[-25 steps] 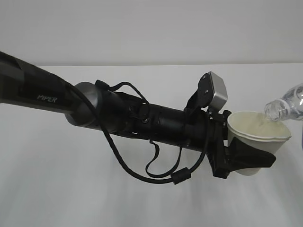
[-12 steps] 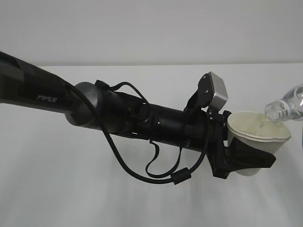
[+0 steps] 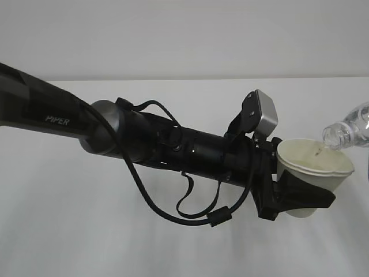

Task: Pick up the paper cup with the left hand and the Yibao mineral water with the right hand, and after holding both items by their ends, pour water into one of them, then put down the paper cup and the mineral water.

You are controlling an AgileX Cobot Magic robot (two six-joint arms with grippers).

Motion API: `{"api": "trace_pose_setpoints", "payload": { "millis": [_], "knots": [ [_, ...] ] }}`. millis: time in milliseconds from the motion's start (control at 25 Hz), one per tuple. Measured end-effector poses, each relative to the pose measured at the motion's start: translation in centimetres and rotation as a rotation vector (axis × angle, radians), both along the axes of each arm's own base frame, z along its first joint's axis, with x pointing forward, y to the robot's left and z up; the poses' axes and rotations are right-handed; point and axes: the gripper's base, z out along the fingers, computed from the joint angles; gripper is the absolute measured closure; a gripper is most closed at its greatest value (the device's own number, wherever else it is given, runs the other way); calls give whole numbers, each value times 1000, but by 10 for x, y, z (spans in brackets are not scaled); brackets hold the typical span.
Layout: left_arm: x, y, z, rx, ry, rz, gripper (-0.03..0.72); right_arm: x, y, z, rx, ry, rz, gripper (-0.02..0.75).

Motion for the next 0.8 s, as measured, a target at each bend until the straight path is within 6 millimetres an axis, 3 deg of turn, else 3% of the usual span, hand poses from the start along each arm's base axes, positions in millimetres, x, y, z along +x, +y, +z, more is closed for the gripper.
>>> {"api": "trace_pose_setpoints", "payload": {
  "millis": [800],
  "knots": [
    [0,0,0,2,0,-2,249,2,0,3,-20,-12,5,293]
  ]
}}
